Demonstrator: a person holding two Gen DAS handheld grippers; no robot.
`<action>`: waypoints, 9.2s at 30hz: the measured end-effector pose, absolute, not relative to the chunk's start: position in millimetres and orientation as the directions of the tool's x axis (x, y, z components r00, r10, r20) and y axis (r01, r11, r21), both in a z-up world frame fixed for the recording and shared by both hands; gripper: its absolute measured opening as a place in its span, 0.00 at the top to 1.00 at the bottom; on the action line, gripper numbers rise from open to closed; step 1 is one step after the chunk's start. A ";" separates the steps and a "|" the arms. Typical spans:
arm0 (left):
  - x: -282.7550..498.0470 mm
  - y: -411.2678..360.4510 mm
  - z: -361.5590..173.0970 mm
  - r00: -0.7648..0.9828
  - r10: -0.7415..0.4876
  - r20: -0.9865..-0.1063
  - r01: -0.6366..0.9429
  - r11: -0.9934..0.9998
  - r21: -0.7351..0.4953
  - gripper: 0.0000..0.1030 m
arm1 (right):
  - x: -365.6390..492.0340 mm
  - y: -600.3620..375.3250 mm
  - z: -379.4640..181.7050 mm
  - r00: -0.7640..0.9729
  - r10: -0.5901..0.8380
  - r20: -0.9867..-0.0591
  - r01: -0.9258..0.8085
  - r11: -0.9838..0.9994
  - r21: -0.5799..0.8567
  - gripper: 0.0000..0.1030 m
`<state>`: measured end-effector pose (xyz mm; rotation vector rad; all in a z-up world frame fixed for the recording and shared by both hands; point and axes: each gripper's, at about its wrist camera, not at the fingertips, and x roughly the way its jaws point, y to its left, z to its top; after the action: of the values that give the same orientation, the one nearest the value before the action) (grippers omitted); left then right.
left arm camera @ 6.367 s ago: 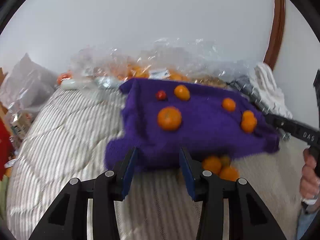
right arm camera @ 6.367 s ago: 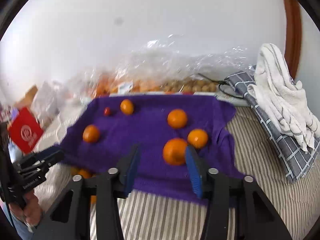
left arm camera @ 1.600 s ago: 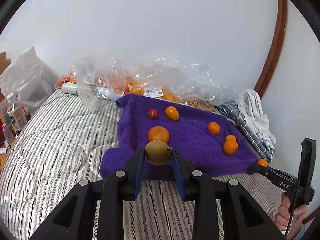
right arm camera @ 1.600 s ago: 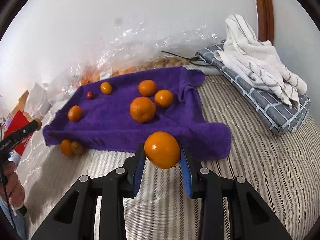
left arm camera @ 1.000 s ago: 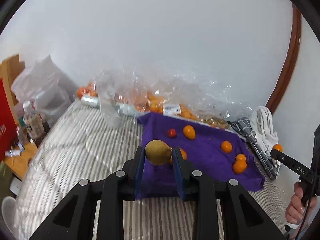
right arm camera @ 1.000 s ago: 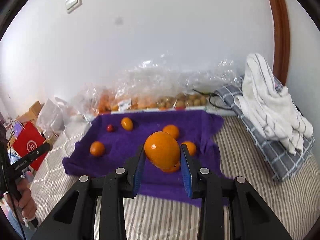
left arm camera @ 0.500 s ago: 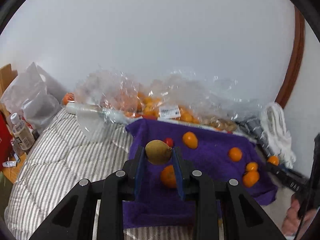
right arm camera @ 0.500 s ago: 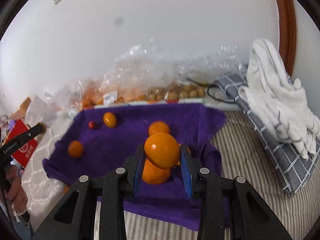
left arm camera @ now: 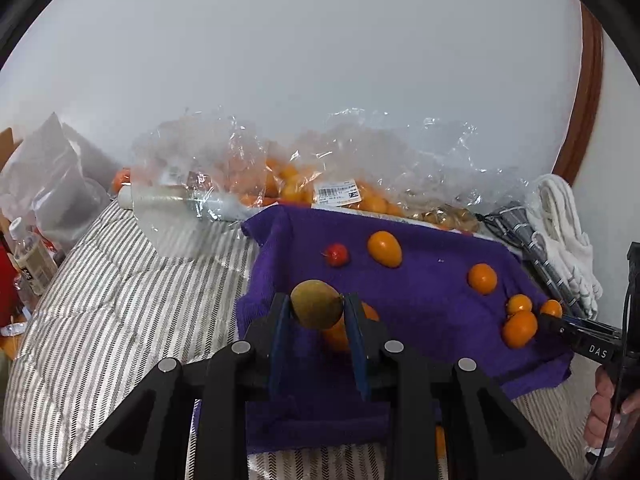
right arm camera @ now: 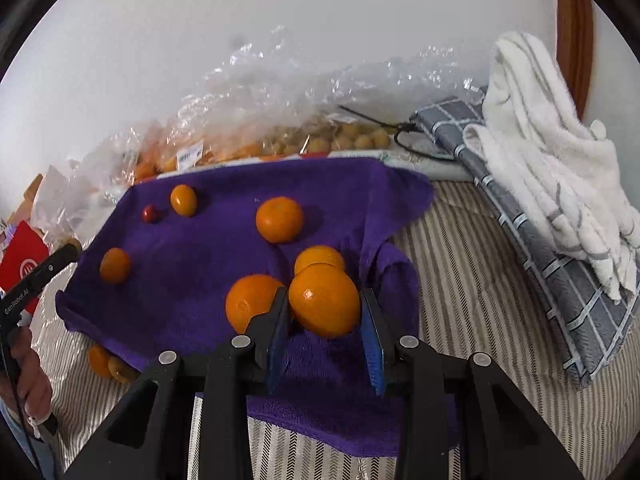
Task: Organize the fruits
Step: 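Open the right tool onto the towel while the left tool releases the green fruit there, then withdraw both open tools back toward the fruit on the bed, then grasp a yellow-green fruit from the bed with the right tool, then lift the yellow-green fruit with the right tool toward the towel, then grasp an orange from the bed with the left tool while the right tool holds its fruit, then carry the yellow-green fruit with the right tool while the left tool carries the orange over the towel, then open the right tool onto the towel while the left tool releases the orange there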
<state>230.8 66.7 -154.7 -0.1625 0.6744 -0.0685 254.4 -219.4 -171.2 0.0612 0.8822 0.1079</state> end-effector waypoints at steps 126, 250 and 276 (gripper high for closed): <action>137.3 114.8 -193.4 0.593 -0.033 -0.805 -0.009 0.999 -0.048 0.47 | 164.8 -145.7 -198.3 0.569 0.149 -0.809 -0.245 0.970 0.007 0.73; 306.4 60.4 -152.7 0.694 -0.139 -0.706 -0.005 0.980 -0.199 0.71 | 312.0 -179.5 -148.9 0.614 0.242 -0.752 -0.204 0.968 0.145 0.77; 319.3 58.6 -185.4 0.630 -0.125 -0.766 -0.018 0.984 -0.175 0.70 | 316.6 -168.2 -186.5 0.522 0.201 -0.829 -0.237 0.968 0.086 0.76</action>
<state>319.3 58.6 -185.4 -0.1727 0.8879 -0.0615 316.6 -168.2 -186.5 -0.0398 0.9867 0.2629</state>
